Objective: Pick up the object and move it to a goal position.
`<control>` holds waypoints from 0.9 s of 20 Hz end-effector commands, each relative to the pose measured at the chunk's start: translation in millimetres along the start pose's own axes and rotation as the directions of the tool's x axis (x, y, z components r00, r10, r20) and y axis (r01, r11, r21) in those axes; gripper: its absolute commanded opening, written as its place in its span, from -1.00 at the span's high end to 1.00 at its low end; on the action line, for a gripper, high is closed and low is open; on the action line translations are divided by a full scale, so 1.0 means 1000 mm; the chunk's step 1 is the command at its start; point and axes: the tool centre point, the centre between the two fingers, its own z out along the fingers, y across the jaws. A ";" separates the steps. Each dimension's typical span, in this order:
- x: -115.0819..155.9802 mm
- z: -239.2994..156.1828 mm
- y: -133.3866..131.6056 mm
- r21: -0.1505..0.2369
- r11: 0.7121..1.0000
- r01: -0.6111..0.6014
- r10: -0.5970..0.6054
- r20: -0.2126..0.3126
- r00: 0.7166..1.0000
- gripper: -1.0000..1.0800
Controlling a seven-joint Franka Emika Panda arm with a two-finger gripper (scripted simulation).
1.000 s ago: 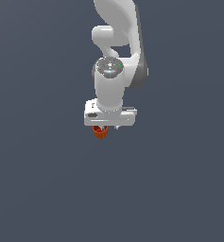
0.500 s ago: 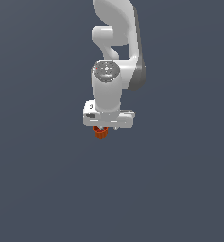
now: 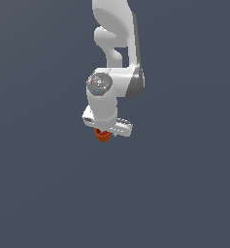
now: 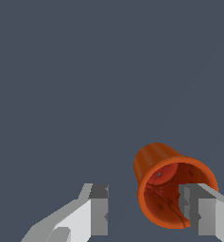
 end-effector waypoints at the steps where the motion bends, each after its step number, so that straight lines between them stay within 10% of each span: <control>1: -0.002 0.008 0.005 0.008 0.996 -0.089 0.089 0.029 0.996 -0.23; 18: -0.008 0.035 0.020 0.004 0.923 -0.385 0.381 0.128 0.915 -0.23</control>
